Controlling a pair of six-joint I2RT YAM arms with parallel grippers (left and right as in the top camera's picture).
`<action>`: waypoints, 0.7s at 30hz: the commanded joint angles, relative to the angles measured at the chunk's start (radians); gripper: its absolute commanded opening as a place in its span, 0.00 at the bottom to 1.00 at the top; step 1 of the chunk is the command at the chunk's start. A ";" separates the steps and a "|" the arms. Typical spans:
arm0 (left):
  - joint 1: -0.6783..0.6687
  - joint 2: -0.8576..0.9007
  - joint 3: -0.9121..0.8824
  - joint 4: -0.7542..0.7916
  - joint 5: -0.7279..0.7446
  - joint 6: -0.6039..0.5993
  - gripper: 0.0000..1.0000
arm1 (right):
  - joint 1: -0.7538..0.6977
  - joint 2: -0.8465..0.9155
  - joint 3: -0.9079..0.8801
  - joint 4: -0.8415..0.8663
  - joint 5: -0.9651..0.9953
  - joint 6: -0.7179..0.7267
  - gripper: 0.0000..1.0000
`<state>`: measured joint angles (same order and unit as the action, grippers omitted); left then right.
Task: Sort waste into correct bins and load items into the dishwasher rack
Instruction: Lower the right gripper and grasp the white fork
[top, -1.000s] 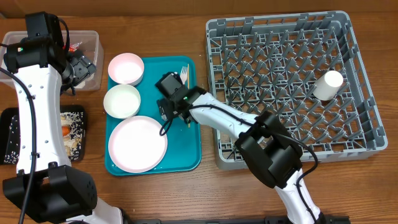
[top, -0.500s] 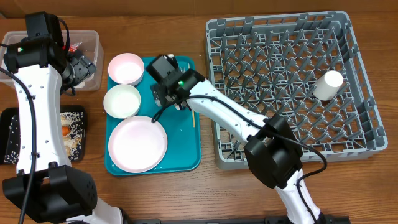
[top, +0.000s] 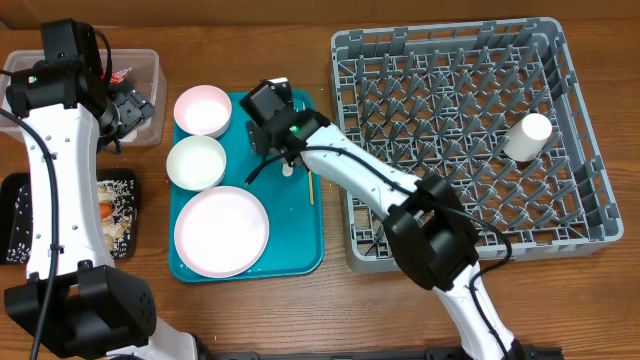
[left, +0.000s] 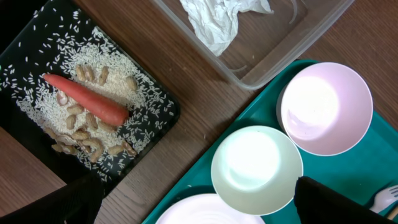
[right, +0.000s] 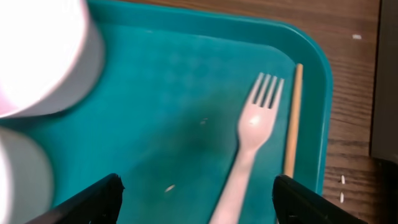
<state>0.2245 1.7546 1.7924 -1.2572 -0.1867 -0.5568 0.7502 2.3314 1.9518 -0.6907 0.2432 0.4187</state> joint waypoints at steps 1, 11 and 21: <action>0.002 0.000 0.010 0.001 0.004 -0.019 1.00 | -0.028 0.021 -0.008 0.010 0.015 0.032 0.80; 0.002 0.000 0.010 0.002 0.004 -0.019 1.00 | -0.026 0.055 -0.008 0.018 -0.001 0.085 0.74; 0.002 0.000 0.010 0.001 0.004 -0.019 1.00 | -0.023 0.061 -0.008 0.025 -0.019 0.110 0.73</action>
<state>0.2245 1.7546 1.7924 -1.2575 -0.1867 -0.5568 0.7208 2.3772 1.9434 -0.6727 0.2344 0.5083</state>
